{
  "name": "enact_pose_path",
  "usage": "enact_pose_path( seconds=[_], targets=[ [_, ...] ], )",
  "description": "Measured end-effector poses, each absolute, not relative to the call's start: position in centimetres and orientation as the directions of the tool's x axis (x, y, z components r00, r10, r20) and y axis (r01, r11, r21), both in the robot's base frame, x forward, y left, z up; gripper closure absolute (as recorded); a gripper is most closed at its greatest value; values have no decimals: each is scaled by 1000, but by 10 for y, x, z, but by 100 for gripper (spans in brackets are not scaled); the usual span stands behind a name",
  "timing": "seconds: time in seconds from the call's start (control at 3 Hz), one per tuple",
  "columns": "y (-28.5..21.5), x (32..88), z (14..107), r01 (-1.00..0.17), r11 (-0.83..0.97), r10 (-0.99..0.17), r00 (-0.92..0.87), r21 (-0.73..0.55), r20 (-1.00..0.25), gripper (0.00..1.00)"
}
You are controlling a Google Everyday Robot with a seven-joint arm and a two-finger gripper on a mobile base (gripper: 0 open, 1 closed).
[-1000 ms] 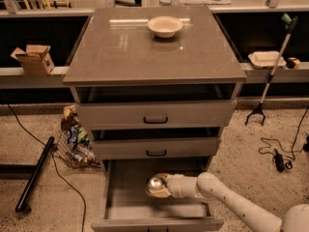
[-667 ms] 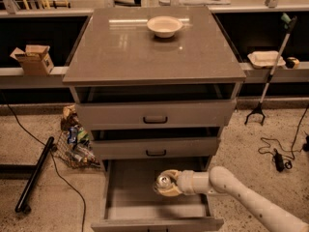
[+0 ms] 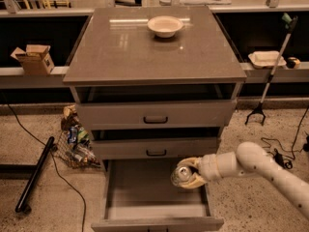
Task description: Pick 7up can from bottom drawer and place on counter
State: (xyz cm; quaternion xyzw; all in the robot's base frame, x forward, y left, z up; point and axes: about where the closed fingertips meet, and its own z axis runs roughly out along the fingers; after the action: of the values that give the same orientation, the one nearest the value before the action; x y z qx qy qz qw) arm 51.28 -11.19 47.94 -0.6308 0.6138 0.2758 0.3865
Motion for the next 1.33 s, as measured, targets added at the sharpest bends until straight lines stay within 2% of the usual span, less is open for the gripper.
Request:
enact_pose_path(
  seconds=[0.33,1.0,1.33],
  targets=[
    [-131,505,550,-984,-73,-623,174,-165,-762,100],
    [-129,504,552,-984,-89,-633,176,-156,-754,100],
    [-153,516,608,-983,-135,-698,183,-124,-693,100]
  ],
)
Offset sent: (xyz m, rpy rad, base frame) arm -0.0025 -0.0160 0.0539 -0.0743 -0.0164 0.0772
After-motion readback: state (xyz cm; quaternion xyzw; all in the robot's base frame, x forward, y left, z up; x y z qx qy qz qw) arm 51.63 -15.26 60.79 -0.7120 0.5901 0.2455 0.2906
